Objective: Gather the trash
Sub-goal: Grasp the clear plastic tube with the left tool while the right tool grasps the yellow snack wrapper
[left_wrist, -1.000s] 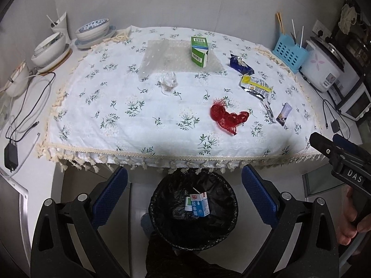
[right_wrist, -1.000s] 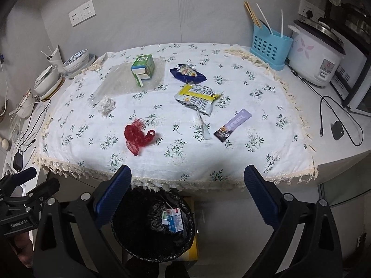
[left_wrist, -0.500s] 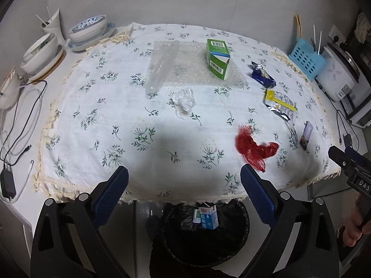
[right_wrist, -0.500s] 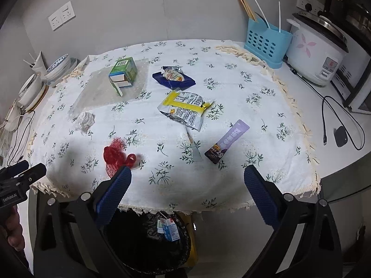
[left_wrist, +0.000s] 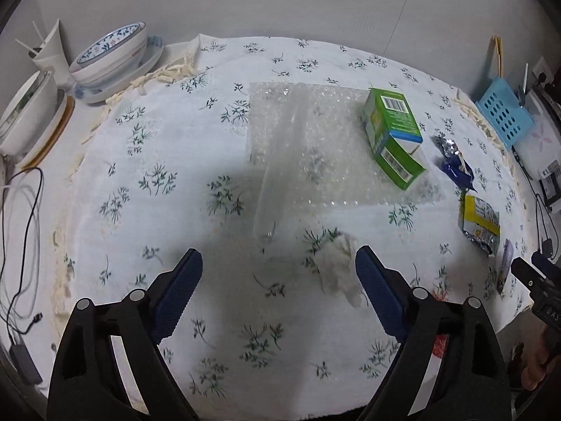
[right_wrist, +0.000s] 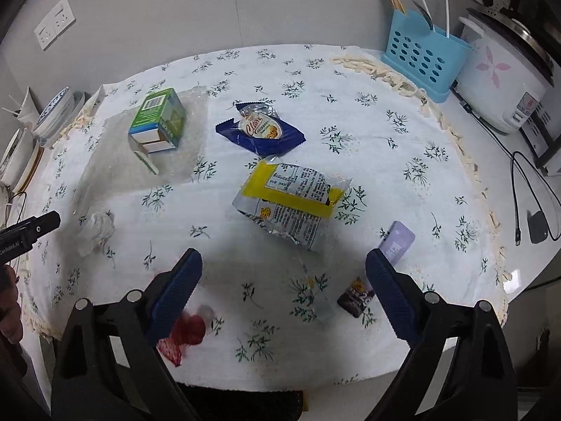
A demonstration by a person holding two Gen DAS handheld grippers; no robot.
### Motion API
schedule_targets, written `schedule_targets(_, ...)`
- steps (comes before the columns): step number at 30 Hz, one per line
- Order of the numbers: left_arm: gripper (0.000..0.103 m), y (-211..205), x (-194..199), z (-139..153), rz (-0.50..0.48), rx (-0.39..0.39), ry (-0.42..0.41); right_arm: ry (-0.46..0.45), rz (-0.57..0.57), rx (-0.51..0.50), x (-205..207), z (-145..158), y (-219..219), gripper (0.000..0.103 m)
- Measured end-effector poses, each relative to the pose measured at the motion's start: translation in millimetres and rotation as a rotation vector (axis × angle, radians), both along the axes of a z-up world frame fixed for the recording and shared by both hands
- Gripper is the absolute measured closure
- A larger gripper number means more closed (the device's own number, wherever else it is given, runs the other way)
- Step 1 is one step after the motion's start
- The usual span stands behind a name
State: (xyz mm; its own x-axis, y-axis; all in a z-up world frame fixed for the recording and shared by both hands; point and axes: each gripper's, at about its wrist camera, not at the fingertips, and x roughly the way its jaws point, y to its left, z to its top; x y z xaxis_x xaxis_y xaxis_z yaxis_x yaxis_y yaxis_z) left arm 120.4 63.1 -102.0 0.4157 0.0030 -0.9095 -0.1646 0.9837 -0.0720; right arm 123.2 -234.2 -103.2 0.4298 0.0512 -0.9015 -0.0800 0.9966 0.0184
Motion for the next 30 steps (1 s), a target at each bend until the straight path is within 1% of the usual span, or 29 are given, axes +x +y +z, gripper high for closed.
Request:
schedule_targets(3, 0.022, 6, 30, -11, -0.018, 0.011, 0.022, 0.054, -0.034, 0.003, 29, -16, -5, 0.017)
schedule_targets(5, 0.023, 9, 45, -18, -0.023, 0.011, 0.036, 0.093, -0.053, 0.006, 46, -28, -8, 0.018)
schedule_targets(9, 0.025, 14, 72, -35, -0.035, 0.015, 0.064, 0.167, -0.089, 0.03, 68, -49, -16, 0.023)
schedule_targets(14, 0.03, 12, 88, -46, -0.049, 0.027, 0.086, 0.185, -0.097, 0.027, 77, -57, -15, 0.025)
schedule_targets(16, 0.032, 11, 93, -50, -0.046, 0.023, 0.095, 0.205, -0.102, 0.03, 80, -61, -13, 0.029)
schedule_targets(18, 0.036, 10, 96, -53, -0.049, 0.021, 0.105, 0.216, -0.097, 0.035, 81, -63, -9, 0.032)
schedule_targets(20, 0.038, 7, 99, -55, -0.055, 0.026, 0.107, 0.213, -0.094, 0.016, 82, -64, -6, 0.033)
schedule_targets(23, 0.044, 2, 102, -56, -0.068, 0.031, 0.105, 0.214, -0.093, 0.005, 84, -64, -2, 0.037)
schedule_targets(24, 0.05, 0, 103, -55, -0.071, 0.037, 0.105, 0.217, -0.093, -0.002, 84, -65, 0, 0.04)
schedule_targets(28, 0.058, -1, 104, -54, -0.067, 0.056, 0.11, 0.224, -0.09, -0.021, 85, -65, 4, 0.049)
schedule_targets(30, 0.065, 1, 101, -53, -0.065, 0.067, 0.111, 0.227, -0.103, -0.02, 88, -65, 5, 0.053)
